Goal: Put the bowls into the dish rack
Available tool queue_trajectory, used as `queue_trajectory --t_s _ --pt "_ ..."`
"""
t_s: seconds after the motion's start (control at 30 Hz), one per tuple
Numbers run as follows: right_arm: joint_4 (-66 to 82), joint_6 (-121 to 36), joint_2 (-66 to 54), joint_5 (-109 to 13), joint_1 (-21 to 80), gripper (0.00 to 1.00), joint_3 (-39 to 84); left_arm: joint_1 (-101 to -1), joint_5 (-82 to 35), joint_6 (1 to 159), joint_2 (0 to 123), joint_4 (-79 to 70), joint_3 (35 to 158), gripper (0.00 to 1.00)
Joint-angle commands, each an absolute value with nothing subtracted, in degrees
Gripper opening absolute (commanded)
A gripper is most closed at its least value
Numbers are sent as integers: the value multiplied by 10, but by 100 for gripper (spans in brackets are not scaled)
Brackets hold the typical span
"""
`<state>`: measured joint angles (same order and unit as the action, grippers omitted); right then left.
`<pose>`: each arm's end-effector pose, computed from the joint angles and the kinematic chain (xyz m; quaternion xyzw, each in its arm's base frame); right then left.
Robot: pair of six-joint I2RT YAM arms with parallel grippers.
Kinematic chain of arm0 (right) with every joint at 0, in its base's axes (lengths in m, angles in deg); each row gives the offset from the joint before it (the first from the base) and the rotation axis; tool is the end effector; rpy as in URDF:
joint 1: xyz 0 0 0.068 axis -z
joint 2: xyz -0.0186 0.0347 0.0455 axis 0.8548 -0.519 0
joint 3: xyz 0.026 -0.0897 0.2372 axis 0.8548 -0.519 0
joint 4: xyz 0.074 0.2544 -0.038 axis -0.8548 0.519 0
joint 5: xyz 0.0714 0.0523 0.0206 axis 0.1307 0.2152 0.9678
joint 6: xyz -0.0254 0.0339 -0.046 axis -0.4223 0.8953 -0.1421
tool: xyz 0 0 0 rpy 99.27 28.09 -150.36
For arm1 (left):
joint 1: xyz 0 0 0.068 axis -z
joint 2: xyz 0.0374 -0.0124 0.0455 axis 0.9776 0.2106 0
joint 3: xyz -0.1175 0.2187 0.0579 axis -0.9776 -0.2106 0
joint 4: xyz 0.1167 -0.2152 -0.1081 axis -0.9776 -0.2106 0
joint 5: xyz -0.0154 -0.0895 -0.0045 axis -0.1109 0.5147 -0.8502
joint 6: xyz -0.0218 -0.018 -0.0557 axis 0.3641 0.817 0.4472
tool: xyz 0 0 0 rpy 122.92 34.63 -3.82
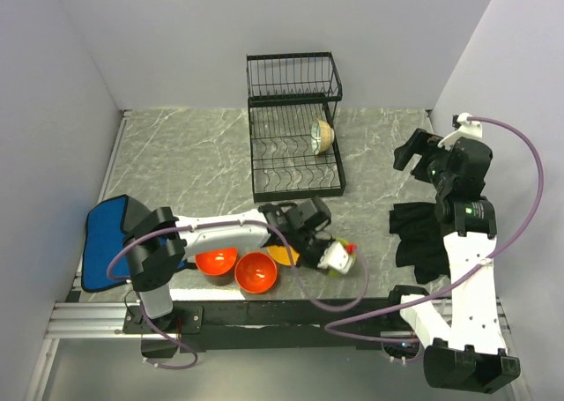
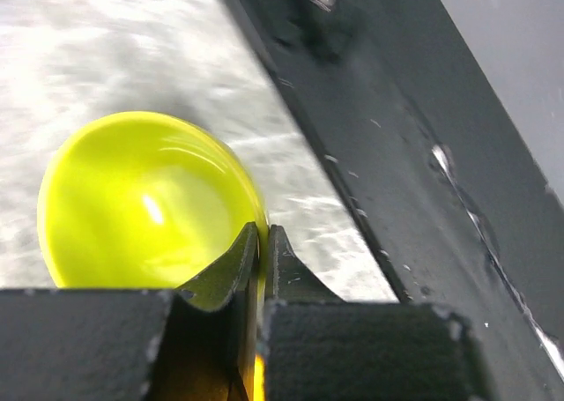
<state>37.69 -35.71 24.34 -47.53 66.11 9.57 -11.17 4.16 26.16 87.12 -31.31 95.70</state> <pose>0.2122 -0.0207 0.3766 0.1077 0.8027 0.0898 0.5797 0.1246 -0.3597 0.1913 0.7928 0.4480 -0.3487 0.2218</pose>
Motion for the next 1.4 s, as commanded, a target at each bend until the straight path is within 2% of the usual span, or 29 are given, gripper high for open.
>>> queue_trajectory --t_s 0.0,0.17,0.3,0.4,0.57,0.8,0.97,1.37 --pt "384 -380 229 -476 665 100 157 -148 99 365 839 -260 1026 1" --pt "393 -380 204 -484 665 100 183 -225 125 509 836 -139 1021 1" --pt "393 -376 182 -486 665 100 201 -295 107 738 835 1 992 1" --pt "395 -380 168 -491 666 100 216 -342 89 854 843 91 984 1" --pt "399 -388 143 -496 665 100 232 -400 80 989 884 167 1011 1" --pt "394 -395 117 -522 665 100 237 -451 65 1126 949 296 994 1" --pt "407 -409 96 -540 665 99 246 -471 6 1199 977 390 973 1" --pt "423 -448 83 -580 665 99 248 -477 -71 1297 1081 389 1068 1"
